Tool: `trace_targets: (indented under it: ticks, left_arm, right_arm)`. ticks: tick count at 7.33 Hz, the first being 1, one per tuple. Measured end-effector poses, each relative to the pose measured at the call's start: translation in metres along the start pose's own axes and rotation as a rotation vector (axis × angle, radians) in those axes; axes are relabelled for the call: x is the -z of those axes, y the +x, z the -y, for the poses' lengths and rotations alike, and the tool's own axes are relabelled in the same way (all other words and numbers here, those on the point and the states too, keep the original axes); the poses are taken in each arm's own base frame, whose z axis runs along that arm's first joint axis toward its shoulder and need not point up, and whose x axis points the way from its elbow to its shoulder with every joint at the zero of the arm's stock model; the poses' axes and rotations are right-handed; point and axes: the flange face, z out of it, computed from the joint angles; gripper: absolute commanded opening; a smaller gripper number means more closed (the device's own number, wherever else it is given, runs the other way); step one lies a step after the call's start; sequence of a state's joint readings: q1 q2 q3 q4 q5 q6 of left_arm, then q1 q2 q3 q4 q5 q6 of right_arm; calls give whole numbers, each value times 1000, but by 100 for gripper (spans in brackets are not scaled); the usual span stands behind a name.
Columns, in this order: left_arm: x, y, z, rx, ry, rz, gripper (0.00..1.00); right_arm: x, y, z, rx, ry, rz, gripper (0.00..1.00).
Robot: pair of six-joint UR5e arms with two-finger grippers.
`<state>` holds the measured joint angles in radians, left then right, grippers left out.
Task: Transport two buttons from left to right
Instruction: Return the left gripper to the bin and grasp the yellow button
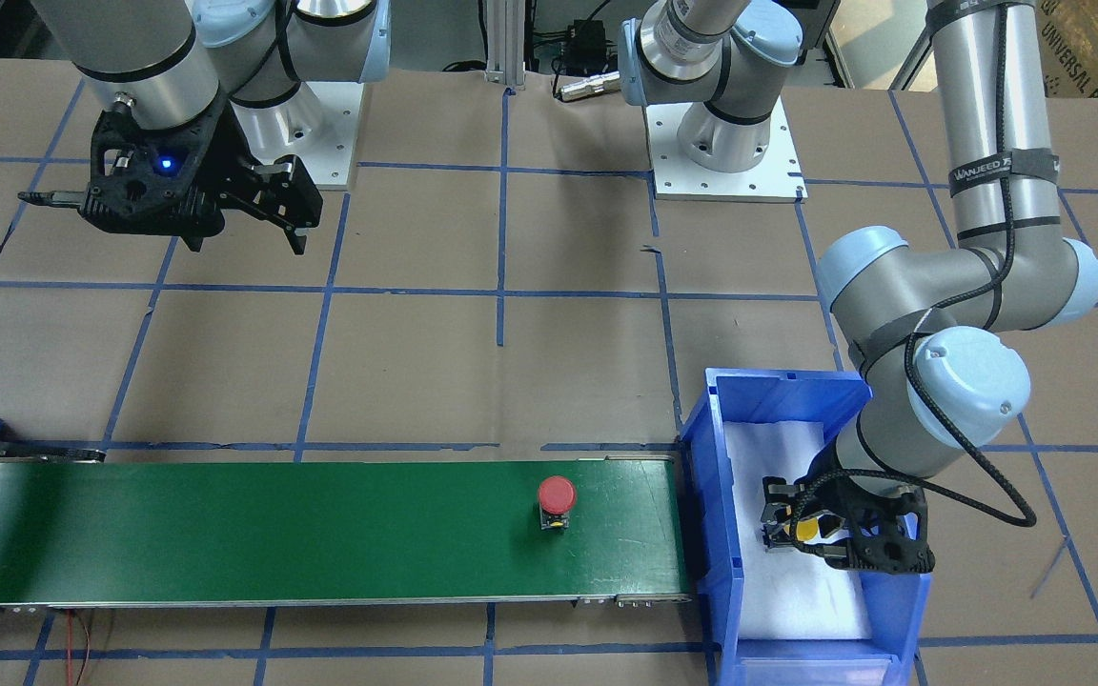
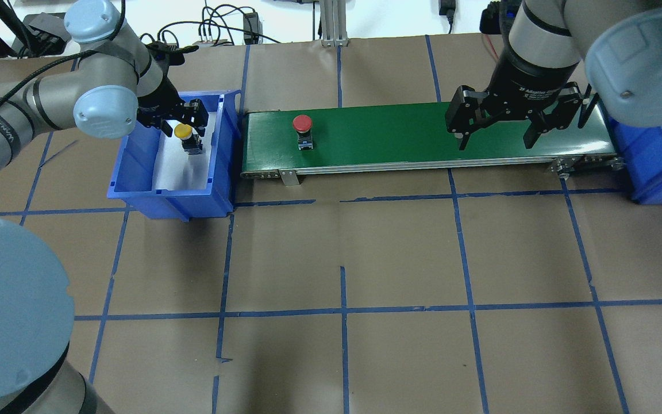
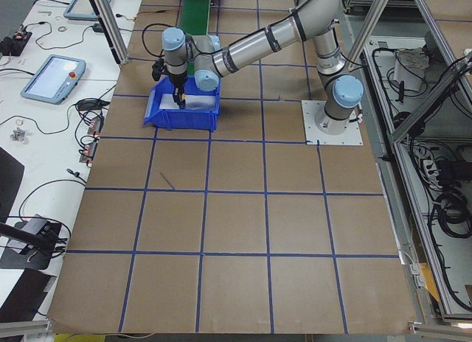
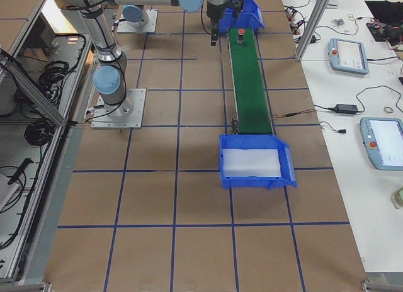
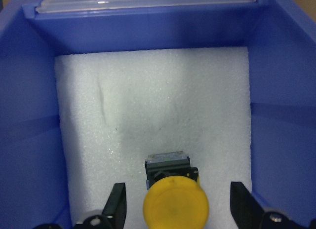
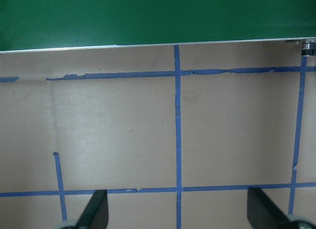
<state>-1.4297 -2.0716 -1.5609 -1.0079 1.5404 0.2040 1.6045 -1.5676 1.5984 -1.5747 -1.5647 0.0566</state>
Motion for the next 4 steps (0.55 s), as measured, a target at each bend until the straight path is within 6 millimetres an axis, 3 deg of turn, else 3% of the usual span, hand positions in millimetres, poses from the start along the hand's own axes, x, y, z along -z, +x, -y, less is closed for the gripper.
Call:
trace_targets:
  ticks: [2, 4]
  left_arm:
    - [6, -1, 1, 0, 9, 9, 33]
    - [28, -1, 4, 4, 42, 16, 33]
  right_arm:
    - [0, 0, 0, 0, 1, 0, 100]
    - [0, 0, 0, 0, 1, -1, 100]
